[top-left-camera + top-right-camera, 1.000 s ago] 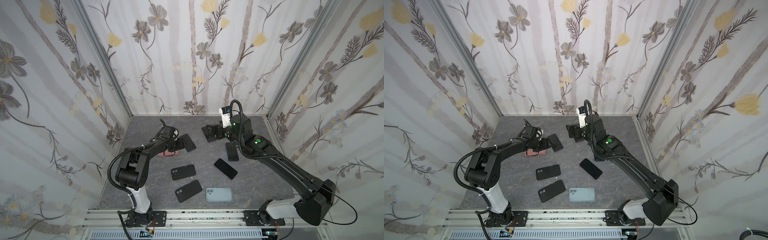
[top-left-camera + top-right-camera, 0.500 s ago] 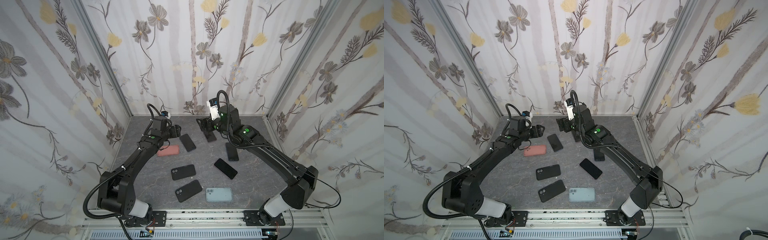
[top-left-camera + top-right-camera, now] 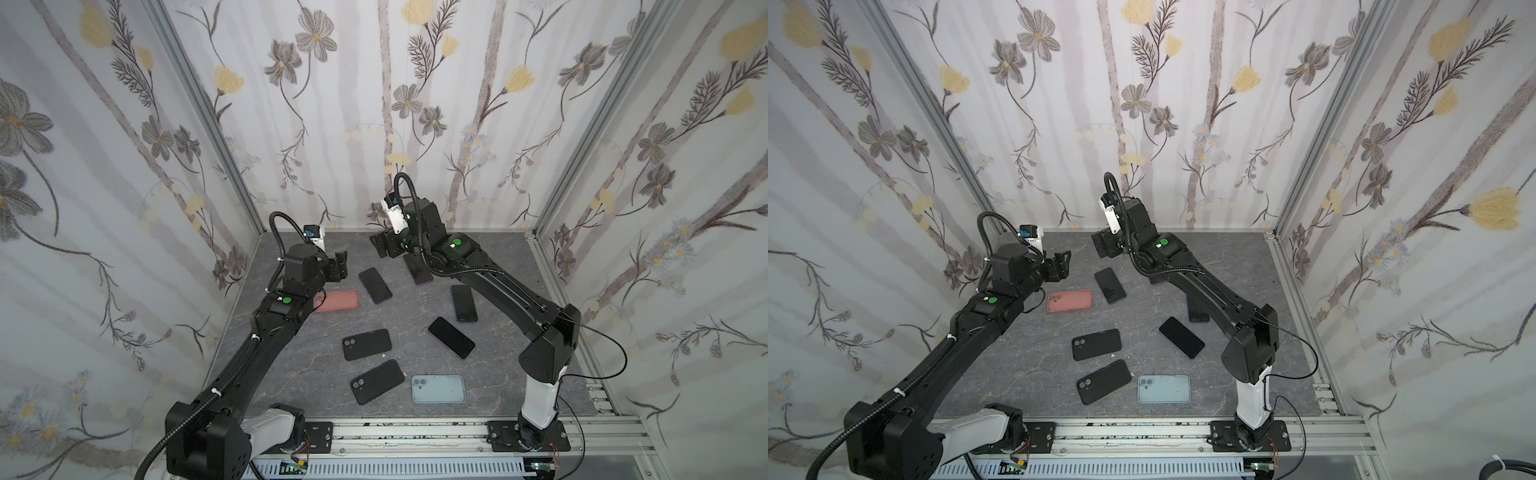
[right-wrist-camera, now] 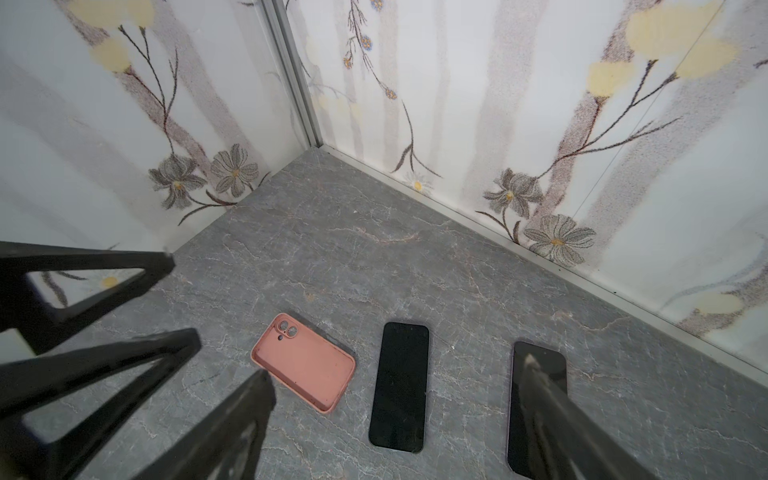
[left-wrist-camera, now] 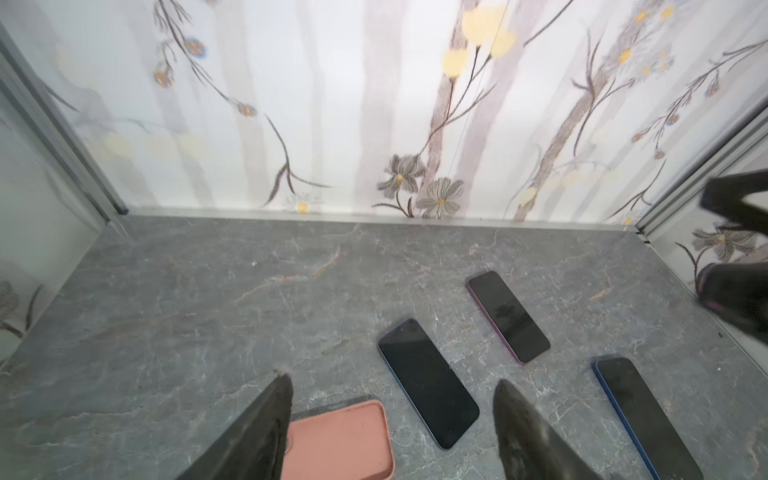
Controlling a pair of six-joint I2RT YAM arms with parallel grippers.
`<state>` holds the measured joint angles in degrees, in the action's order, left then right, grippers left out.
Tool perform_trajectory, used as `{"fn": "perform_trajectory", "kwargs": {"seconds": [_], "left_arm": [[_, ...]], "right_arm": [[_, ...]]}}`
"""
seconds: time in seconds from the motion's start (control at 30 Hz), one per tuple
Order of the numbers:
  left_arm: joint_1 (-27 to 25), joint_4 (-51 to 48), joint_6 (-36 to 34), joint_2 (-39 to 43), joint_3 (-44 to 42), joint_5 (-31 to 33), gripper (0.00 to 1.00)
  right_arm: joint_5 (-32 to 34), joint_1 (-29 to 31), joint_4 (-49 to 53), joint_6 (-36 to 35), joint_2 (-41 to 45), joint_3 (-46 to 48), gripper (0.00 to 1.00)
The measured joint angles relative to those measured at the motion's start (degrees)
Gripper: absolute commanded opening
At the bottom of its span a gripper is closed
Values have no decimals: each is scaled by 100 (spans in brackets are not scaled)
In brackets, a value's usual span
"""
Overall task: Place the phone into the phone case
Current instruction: 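Lower the right gripper onto the blue-framed black phone while the left gripper hovers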
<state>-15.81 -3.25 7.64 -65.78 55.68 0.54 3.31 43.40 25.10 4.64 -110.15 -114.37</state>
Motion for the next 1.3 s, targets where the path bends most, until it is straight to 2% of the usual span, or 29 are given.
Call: {"fn": "perform_trajectory", "kwargs": {"seconds": [0.27,0.5,0.77,0.93,1.3], "left_arm": [[0,188,-35,734,-584,260,76],[0,254,-11,1200,-1005,326,83],[0,208,28,1451,-1405,-81,81],[0,181,72,1556,-1598,-188,78],[-2,168,4,1528,-1725,-337,78]], "right_arm": [[-81,42,297,-63,-748,-420,93],[7,42,442,-13,-1187,-498,96],[46,42,675,92,-1727,-498,97],[17,42,717,136,-2068,-498,96],[-61,2,758,247,-2660,-505,95]]}}
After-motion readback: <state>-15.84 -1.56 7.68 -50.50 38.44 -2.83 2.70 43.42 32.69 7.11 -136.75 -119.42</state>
